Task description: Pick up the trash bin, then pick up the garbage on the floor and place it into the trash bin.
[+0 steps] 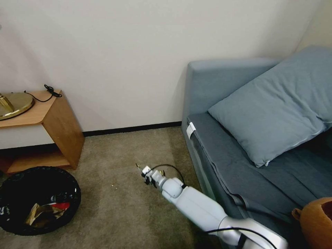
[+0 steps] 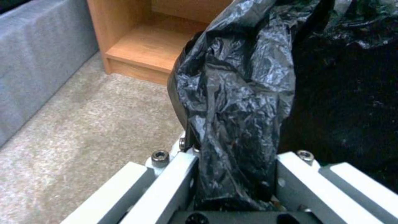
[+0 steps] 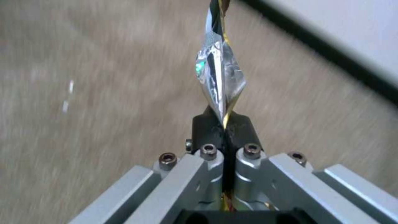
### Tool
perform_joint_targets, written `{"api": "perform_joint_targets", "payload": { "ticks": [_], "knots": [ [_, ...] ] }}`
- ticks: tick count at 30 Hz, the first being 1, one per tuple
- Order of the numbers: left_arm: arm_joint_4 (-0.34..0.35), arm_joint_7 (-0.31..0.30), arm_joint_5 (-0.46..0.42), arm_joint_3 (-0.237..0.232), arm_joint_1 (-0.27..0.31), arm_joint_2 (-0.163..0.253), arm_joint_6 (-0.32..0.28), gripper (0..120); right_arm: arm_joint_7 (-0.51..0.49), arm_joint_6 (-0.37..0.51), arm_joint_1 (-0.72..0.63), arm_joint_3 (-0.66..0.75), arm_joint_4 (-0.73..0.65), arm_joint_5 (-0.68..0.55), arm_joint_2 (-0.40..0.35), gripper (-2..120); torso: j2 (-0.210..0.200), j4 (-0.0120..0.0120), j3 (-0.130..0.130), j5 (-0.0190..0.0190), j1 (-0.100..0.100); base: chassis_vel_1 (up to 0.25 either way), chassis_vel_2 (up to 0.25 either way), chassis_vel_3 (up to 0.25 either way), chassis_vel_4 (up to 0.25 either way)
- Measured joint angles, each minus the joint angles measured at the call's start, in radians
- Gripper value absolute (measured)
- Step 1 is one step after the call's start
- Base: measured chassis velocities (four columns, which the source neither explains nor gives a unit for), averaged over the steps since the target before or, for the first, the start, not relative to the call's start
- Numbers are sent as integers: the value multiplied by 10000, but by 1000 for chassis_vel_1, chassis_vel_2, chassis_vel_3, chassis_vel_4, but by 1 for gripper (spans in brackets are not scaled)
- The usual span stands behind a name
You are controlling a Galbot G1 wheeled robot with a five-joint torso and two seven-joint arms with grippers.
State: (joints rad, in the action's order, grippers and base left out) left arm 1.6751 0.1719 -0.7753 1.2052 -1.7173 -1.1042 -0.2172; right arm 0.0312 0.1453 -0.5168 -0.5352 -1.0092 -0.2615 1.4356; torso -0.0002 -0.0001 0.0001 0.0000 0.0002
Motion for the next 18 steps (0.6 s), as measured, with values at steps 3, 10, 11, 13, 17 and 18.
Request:
{"api": "perform_joint_targets", "payload": {
  "ticks": [3, 10, 11, 13, 17, 18],
  "knots": [
    [4, -13, 89, -128, 180, -14, -75, 3, -2, 113, 621, -489, -888, -632, -331, 0, 0, -1, 1, 1, 0, 0, 0, 0, 0],
    [92, -47, 364, -446, 572, -122, -238, 3, 147, 287, 2812, -1615, -2450, -2616, -375, 0, 2, 1, 0, 0, 0, 0, 0, 0, 0],
    [92, -47, 364, -446, 572, -122, -238, 3, 147, 287, 2812, -1615, -2450, -2616, -375, 0, 2, 1, 0, 0, 0, 0, 0, 0, 0],
    [256, -47, 416, -558, 716, -181, -316, 3, 210, 252, 3462, -2010, -2487, -3169, 18, 0, 2, 2, -1, 0, -1, 0, 0, 0, 0],
    [430, -43, 416, -635, 800, -208, -361, 3, 372, 89, 3795, -2318, -2182, -3417, 500, 0, 2, 2, 0, -1, -1, 0, 0, 0, 0],
    [528, -44, 406, -644, 823, -215, -374, 3, 436, 23, 3868, -2434, -2021, -3458, 727, 0, 2, 2, 0, -1, 0, 0, 0, 0, 0]
  ]
}}
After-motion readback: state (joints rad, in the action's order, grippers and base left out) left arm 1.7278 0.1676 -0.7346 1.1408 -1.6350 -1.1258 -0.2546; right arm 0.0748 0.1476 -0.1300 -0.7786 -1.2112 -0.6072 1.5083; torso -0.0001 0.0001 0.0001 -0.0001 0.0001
